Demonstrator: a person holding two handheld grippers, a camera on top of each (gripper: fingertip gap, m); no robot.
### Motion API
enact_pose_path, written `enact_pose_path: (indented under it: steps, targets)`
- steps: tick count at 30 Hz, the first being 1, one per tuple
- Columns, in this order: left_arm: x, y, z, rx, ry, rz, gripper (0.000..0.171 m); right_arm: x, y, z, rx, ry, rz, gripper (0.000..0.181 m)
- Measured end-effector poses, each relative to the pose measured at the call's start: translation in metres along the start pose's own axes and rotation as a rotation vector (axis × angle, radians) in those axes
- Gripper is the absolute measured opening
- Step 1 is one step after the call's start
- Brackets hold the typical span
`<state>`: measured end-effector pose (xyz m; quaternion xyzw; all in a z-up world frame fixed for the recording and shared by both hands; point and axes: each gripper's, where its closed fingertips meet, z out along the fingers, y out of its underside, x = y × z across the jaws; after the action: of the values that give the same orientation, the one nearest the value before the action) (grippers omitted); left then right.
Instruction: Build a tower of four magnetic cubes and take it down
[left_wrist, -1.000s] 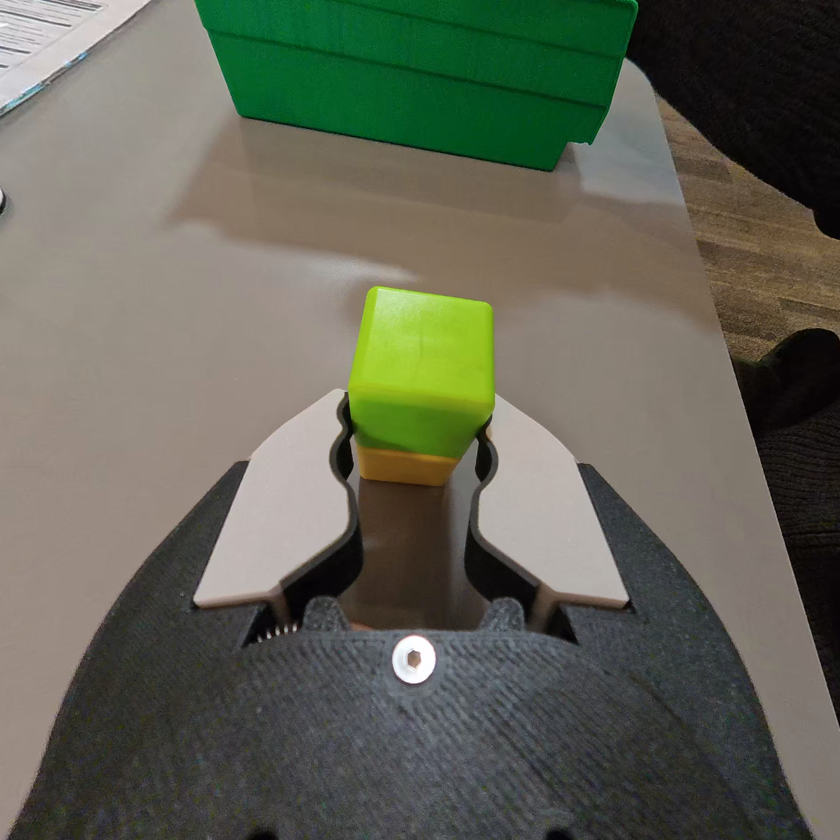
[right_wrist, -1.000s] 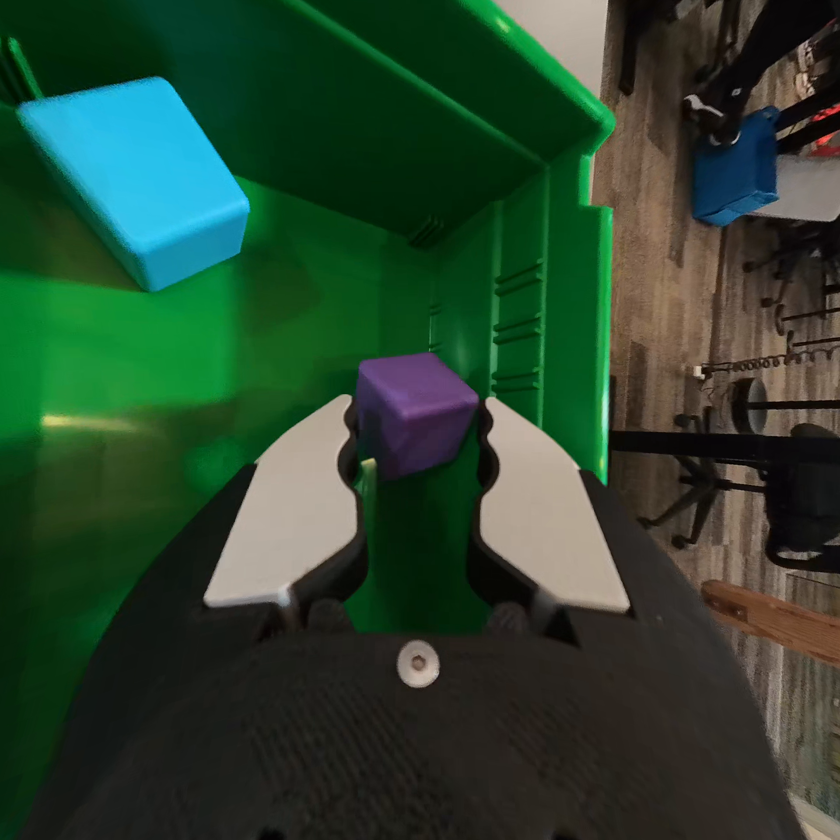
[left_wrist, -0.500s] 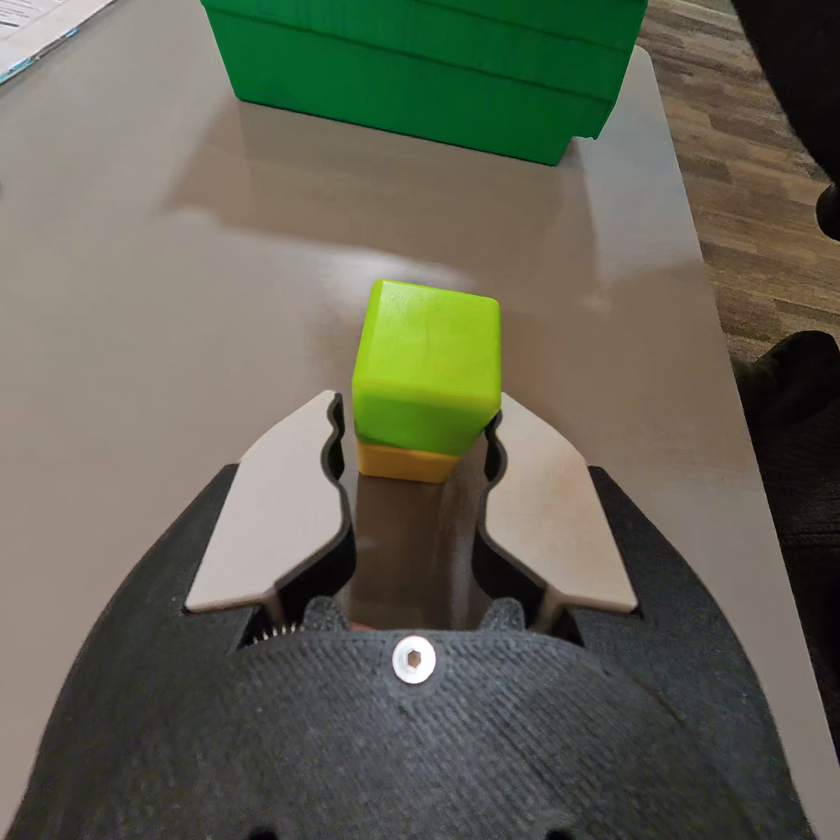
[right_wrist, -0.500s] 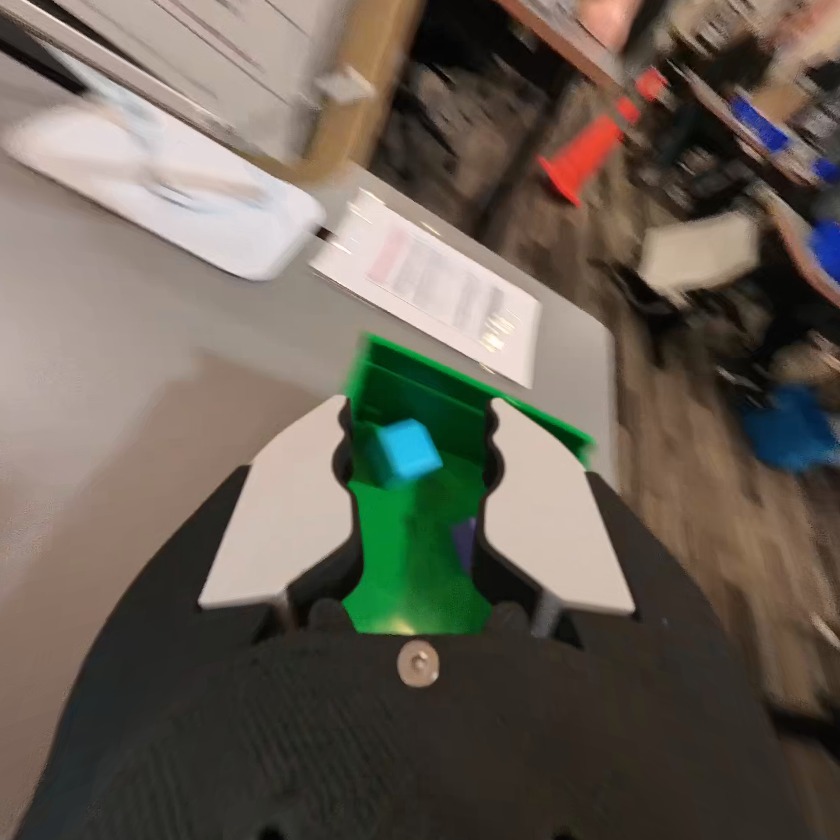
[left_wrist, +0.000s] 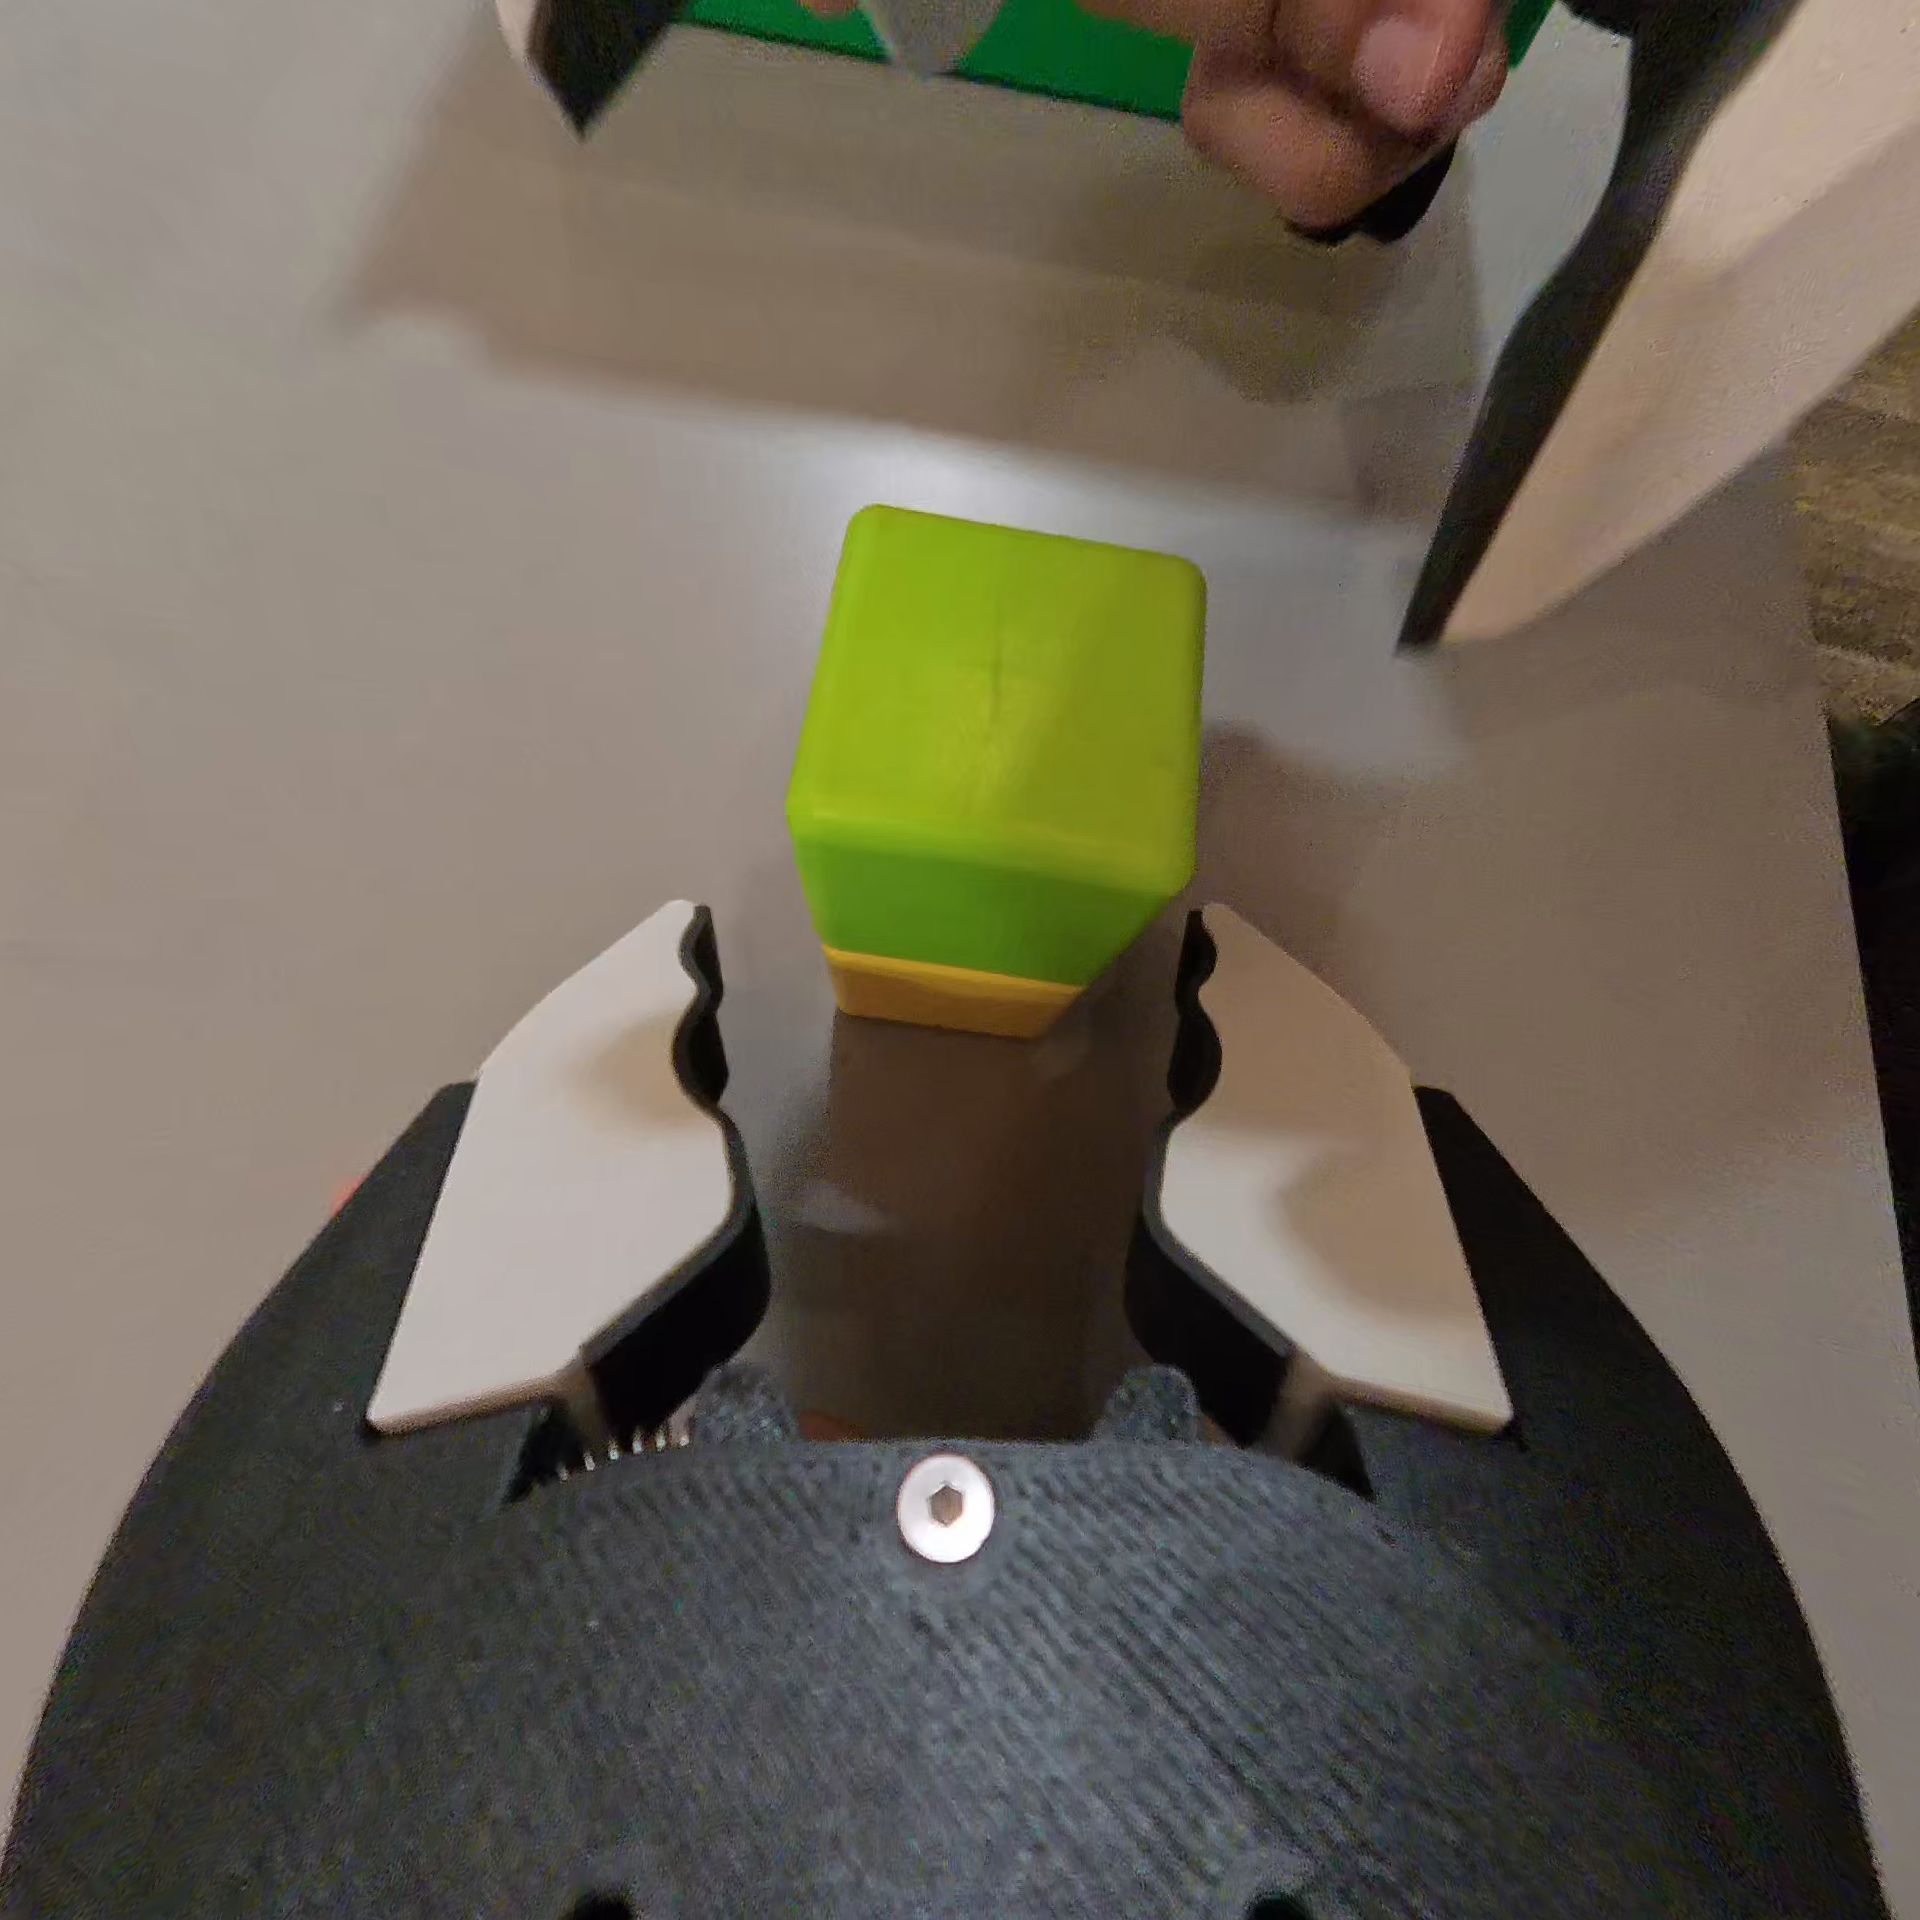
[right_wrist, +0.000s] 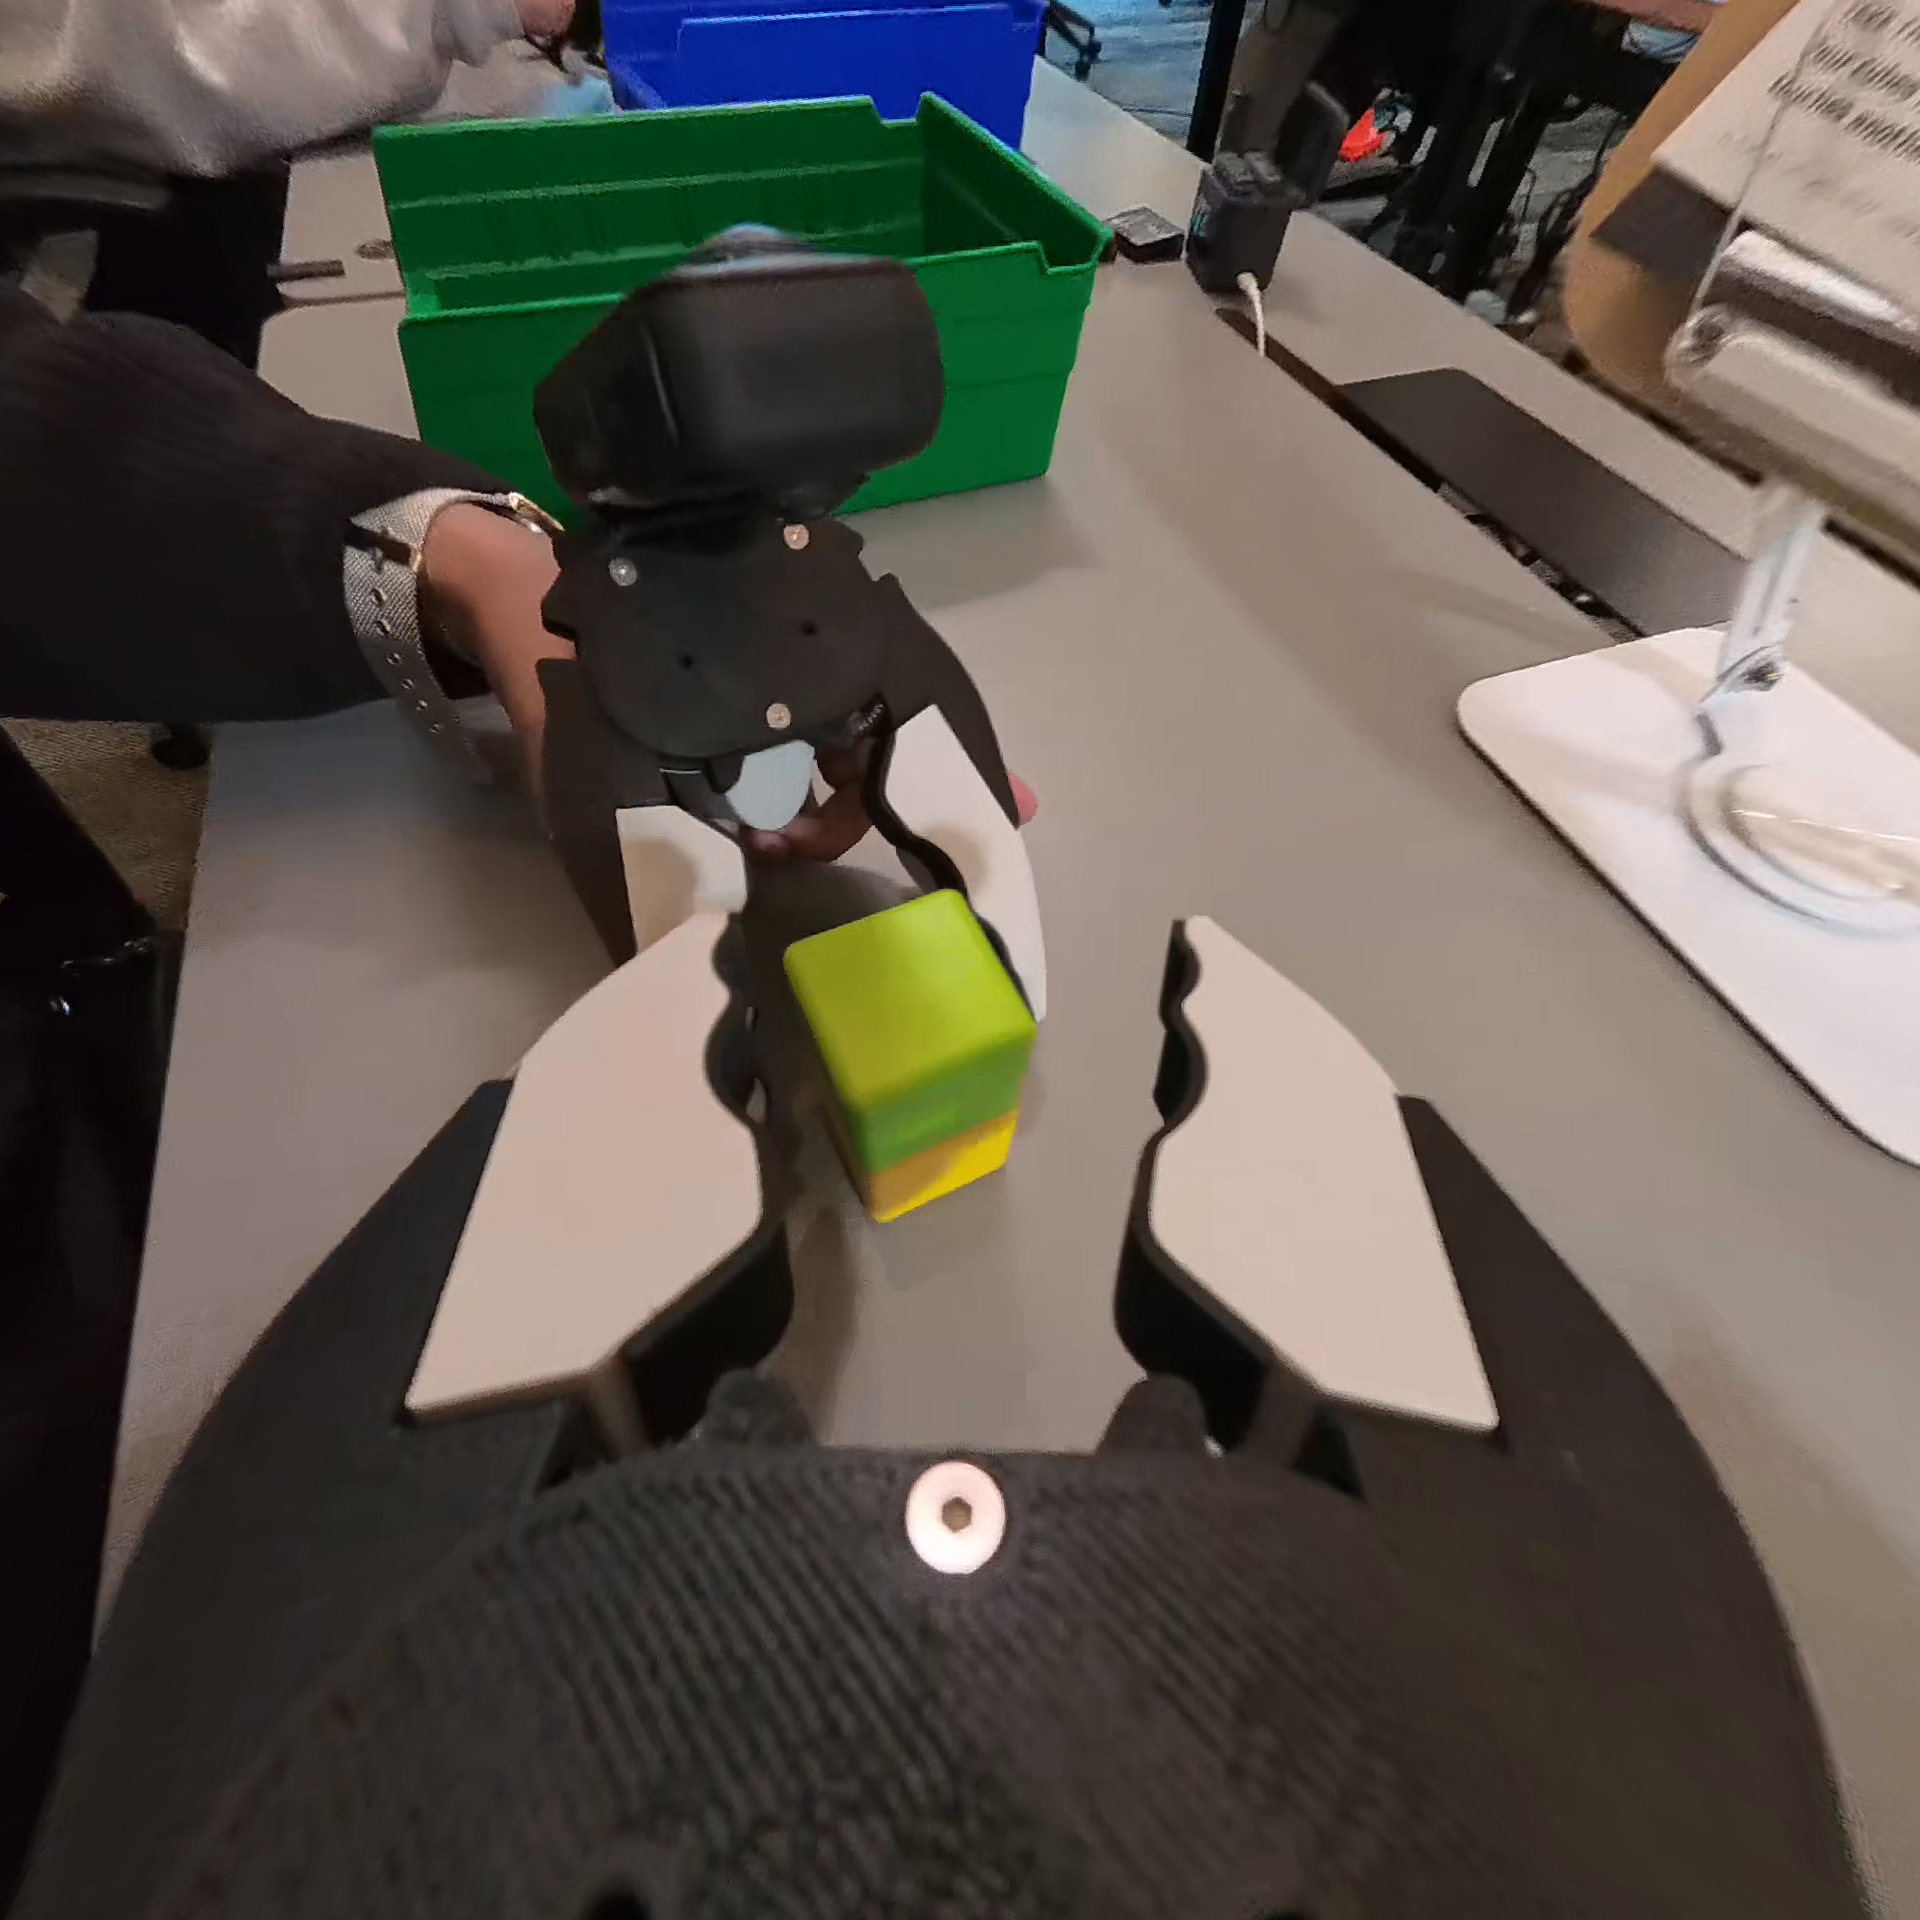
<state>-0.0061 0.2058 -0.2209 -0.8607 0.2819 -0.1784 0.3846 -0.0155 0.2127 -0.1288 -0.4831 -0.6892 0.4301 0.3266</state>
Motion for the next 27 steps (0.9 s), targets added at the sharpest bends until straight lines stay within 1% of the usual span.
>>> enact_pose_path:
  steps: [3, 6, 12, 19, 27]
  targets:
    - [0.001, 0.004, 0.001, -0.026, 0.013, -0.007, 0.075, -0.005, 0.012, 0.009, -0.015, -0.024, 0.026, 0.077]
    - [0.001, 0.005, 0.002, -0.034, 0.020, -0.012, 0.071, -0.004, 0.024, 0.013, -0.040, -0.020, 0.020, 0.076]
    - [0.002, 0.010, 0.006, -0.079, 0.006, 0.007, 0.071, -0.007, 0.035, 0.017, -0.041, -0.031, 0.019, 0.074]
    - [0.004, 0.014, 0.009, -0.113, -0.010, 0.041, 0.064, -0.010, 0.036, 0.022, -0.019, -0.027, -0.005, 0.070]
    - [0.002, 0.013, 0.010, -0.110, -0.015, 0.034, 0.064, -0.013, 0.039, 0.029, -0.009, -0.033, 0.003, 0.065]
